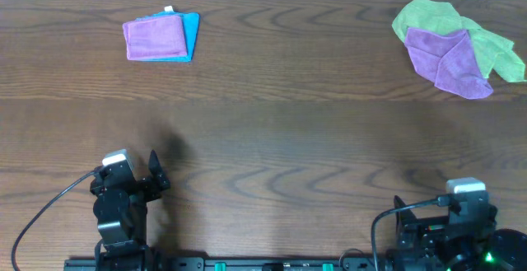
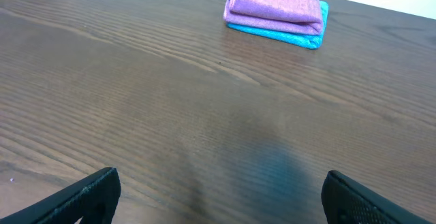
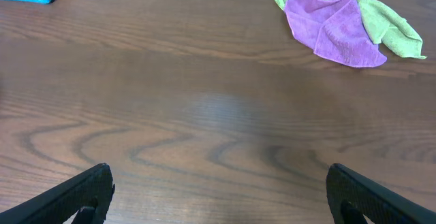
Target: Fold the cloth
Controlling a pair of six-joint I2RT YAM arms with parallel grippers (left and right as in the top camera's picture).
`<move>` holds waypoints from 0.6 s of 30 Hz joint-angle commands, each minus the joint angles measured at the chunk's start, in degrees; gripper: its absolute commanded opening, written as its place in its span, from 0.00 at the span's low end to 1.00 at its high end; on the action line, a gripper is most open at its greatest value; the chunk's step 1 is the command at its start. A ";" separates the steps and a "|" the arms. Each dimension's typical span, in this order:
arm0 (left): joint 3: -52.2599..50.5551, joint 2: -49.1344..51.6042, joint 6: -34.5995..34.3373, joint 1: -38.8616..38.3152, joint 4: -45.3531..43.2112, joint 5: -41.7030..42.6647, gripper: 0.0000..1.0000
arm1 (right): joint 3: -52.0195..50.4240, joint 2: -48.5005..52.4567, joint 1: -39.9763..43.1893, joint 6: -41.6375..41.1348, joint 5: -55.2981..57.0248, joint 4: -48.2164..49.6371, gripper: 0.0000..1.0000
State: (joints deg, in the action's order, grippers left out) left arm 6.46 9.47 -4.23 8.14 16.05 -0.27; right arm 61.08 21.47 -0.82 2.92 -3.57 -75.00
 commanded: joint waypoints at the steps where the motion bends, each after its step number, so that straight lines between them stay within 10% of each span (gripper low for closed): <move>1: -1.49 -0.63 0.96 0.20 0.35 -1.20 0.95 | -0.02 -0.22 -0.55 -0.96 0.37 0.02 0.99; 10: -1.49 -0.66 0.96 0.20 0.35 -1.20 0.95 | -1.64 -1.44 -0.28 4.83 2.29 7.89 0.99; 18: -1.49 -0.66 0.96 0.20 0.35 -1.20 0.95 | -25.57 -16.13 1.11 5.95 1.95 29.73 0.99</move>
State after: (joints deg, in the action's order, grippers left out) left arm 6.46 9.43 -4.21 8.14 16.05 -0.45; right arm 42.28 8.56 -0.21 7.79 -1.91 -48.01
